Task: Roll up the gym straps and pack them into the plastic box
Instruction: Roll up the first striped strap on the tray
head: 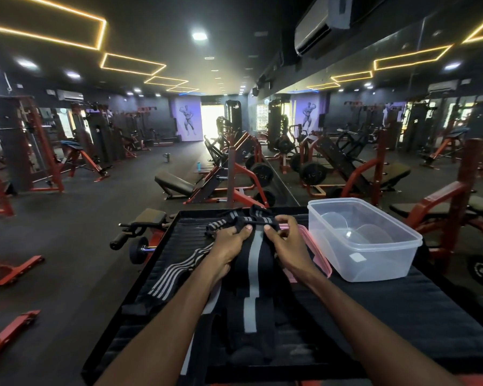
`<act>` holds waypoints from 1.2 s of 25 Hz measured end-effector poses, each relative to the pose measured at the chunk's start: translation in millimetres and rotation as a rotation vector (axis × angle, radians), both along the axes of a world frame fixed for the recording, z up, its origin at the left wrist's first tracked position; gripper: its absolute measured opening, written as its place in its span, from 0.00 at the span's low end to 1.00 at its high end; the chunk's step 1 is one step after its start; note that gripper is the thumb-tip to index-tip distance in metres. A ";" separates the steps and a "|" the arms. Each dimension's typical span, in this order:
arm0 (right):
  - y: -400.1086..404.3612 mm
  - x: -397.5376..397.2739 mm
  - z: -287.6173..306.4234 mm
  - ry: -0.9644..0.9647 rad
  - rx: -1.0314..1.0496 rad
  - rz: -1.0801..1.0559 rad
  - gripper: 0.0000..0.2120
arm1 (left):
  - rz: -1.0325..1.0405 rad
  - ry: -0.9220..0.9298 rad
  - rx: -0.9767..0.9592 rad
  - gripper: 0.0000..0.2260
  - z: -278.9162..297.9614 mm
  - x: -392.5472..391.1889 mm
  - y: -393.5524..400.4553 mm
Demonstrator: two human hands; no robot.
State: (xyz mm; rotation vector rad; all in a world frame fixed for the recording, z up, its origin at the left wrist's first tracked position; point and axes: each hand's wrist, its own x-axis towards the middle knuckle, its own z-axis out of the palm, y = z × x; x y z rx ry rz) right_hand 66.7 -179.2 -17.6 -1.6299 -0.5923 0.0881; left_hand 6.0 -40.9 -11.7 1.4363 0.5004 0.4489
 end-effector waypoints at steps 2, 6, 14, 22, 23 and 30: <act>-1.4 3.6 1.6 -0.112 0.014 0.025 0.09 | -0.036 0.025 0.006 0.08 -1.7 -0.6 0.3; -0.4 7.2 -0.3 -0.242 0.029 -0.005 0.04 | -0.072 0.076 0.105 0.08 -0.1 -2.4 5.9; -0.7 15.7 -1.6 -0.005 0.097 0.032 0.03 | 0.010 0.151 -0.108 0.15 9.0 -7.9 10.5; -1.5 7.9 0.9 0.027 0.071 0.060 0.04 | -0.081 -0.029 -0.002 0.10 2.3 -7.2 0.6; -2.2 6.4 2.1 0.028 0.073 0.064 0.04 | -0.050 -0.029 0.019 0.10 0.5 -6.8 1.5; -7.4 -2.4 10.5 -0.020 0.009 0.115 0.04 | 0.009 -0.115 0.118 0.04 6.2 -12.8 2.3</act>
